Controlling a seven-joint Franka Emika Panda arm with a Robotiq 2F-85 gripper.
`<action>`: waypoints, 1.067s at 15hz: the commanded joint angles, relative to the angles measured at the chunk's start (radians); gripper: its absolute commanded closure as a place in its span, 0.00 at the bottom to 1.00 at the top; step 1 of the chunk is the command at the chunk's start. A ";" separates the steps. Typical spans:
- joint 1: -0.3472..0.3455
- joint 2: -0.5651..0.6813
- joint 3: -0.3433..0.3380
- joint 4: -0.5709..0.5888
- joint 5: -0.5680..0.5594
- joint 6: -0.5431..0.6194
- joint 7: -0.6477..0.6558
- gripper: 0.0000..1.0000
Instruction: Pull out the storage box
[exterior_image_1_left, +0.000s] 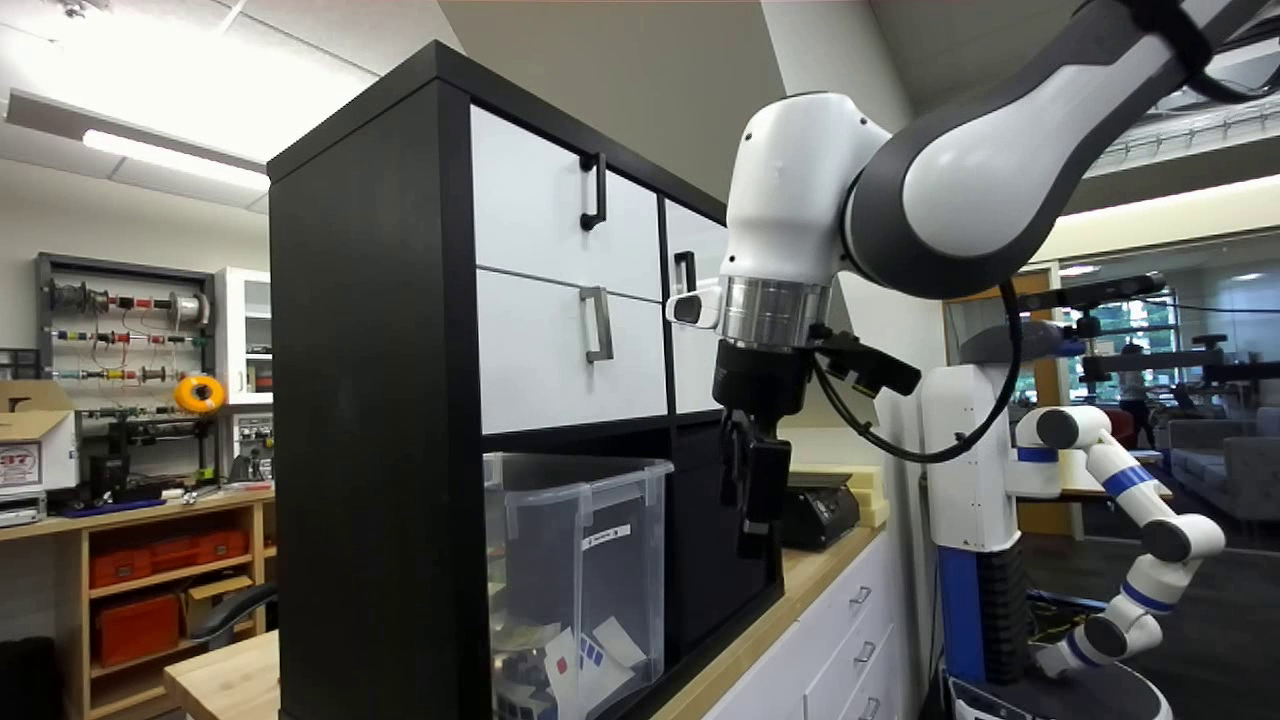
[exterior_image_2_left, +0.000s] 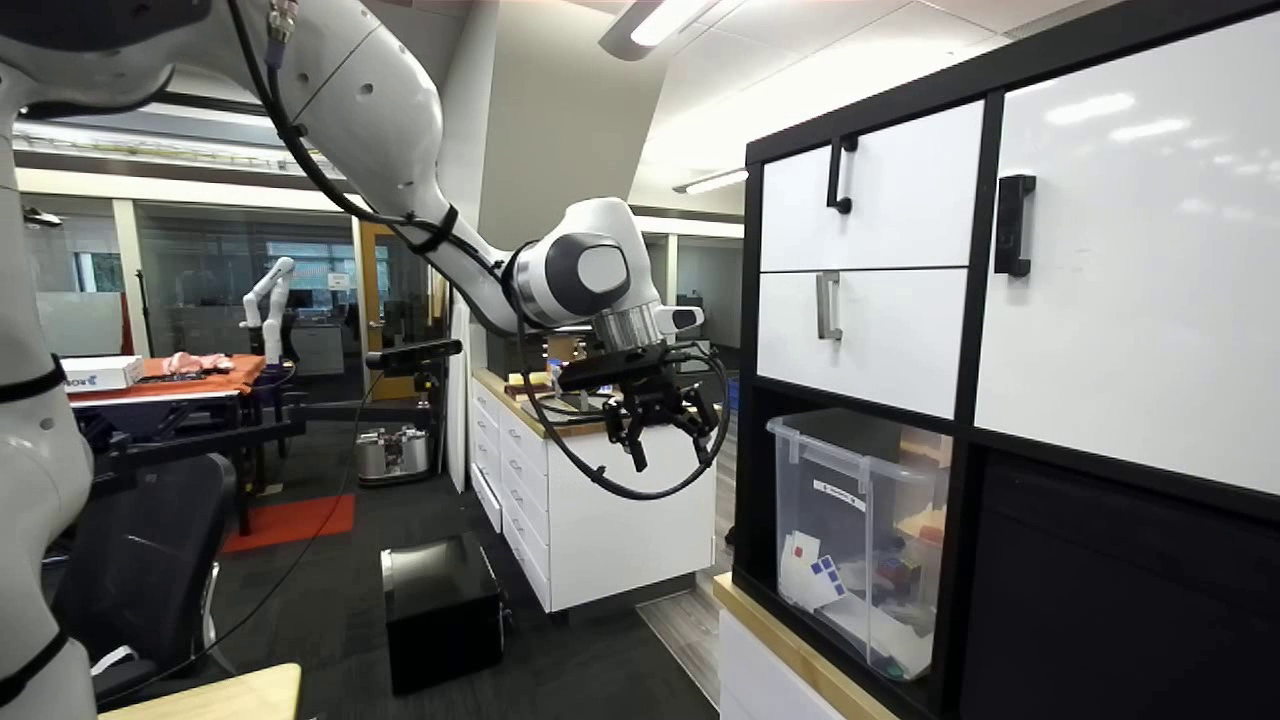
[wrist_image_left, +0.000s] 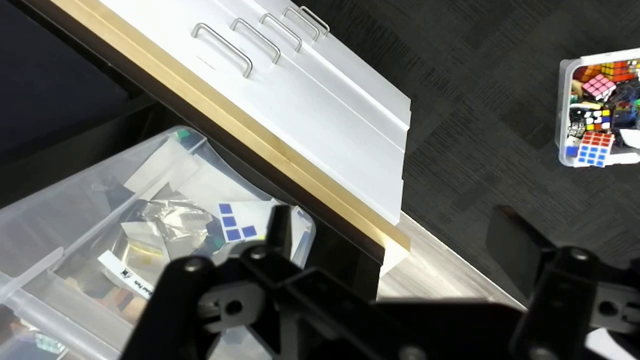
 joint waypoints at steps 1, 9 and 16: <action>0.005 0.020 -0.012 0.009 0.001 0.082 -0.052 0.00; 0.001 0.071 -0.012 0.000 -0.013 0.331 -0.114 0.00; -0.041 0.113 0.000 0.008 0.013 0.461 -0.421 0.00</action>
